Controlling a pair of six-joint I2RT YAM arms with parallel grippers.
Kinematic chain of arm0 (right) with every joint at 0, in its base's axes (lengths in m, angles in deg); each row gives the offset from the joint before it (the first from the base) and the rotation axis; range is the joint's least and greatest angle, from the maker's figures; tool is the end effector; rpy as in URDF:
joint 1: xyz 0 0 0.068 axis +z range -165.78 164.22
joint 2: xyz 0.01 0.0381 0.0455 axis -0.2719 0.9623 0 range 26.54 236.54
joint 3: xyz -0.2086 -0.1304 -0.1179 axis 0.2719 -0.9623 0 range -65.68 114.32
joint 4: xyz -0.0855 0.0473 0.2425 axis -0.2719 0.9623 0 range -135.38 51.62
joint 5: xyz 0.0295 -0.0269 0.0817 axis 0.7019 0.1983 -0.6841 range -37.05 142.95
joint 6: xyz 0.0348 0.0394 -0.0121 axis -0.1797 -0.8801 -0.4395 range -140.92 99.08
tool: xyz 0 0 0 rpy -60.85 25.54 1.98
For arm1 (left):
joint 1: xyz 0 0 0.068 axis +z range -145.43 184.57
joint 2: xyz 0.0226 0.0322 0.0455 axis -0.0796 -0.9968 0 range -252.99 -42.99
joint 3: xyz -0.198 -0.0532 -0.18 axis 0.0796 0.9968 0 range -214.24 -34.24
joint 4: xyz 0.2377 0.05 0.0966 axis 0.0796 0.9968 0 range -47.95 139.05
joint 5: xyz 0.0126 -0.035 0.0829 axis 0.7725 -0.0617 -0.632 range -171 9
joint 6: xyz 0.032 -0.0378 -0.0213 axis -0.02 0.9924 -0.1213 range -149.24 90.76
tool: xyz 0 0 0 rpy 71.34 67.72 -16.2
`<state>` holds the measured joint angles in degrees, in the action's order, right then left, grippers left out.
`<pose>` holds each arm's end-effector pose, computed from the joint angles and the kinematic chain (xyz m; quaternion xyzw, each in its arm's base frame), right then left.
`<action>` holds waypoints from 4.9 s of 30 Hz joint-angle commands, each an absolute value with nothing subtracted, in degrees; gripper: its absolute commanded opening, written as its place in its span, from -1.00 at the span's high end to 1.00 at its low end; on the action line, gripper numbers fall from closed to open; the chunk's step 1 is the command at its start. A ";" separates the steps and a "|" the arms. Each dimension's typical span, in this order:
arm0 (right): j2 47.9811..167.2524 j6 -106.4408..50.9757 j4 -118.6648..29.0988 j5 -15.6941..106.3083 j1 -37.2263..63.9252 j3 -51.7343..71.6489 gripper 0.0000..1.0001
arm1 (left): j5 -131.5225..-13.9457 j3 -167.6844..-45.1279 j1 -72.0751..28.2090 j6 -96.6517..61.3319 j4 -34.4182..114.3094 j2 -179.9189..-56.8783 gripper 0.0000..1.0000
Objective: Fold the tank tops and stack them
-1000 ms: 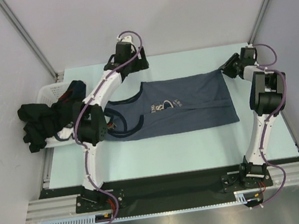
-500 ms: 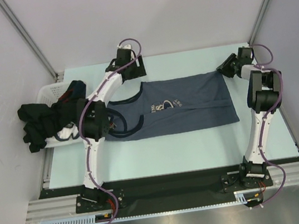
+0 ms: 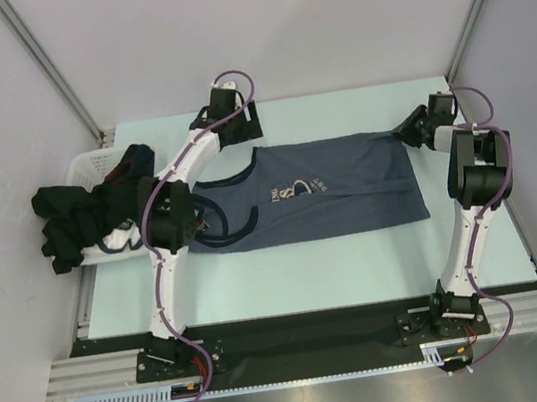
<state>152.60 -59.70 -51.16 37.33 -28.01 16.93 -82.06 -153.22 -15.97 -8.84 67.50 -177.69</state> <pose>0.4714 -0.0923 0.1357 0.3288 0.8284 0.2190 0.3972 0.5061 -0.1889 0.2205 -0.0028 0.9105 -0.1366 0.3902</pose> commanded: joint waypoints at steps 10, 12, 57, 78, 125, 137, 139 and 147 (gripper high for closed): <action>149.05 -58.53 -52.76 38.45 -28.08 16.06 0.33 | -82.22 -152.54 -16.00 -10.08 68.15 -171.49 -0.71; 149.93 -58.80 -52.76 37.66 -28.00 17.20 0.56 | -82.31 -152.71 -15.91 -10.26 68.07 -171.49 -0.71; 149.23 -57.22 -49.86 35.11 -27.91 20.55 1.00 | -79.76 -148.86 -16.62 -10.52 57.54 -173.69 0.99; 138.51 -58.01 -53.46 34.67 -29.58 7.89 1.00 | -77.92 -131.19 -17.32 -10.78 45.13 -164.99 0.95; 109.60 -56.16 -47.93 40.20 -32.83 -21.64 1.00 | -90.40 -80.30 -25.93 -6.48 25.17 -132.64 0.98; 105.11 -56.78 -47.49 41.70 -33.27 -27.09 1.00 | -93.56 -76.08 -29.09 -3.67 25.96 -130.45 0.92; 104.32 -57.04 -47.40 42.57 -33.27 -28.41 1.00 | -95.58 -75.46 -30.41 -3.23 26.49 -130.36 0.92; 101.68 -59.50 -49.94 47.13 -33.36 -35.08 1.00 | -100.33 -71.68 -32.70 4.06 27.28 -130.53 0.83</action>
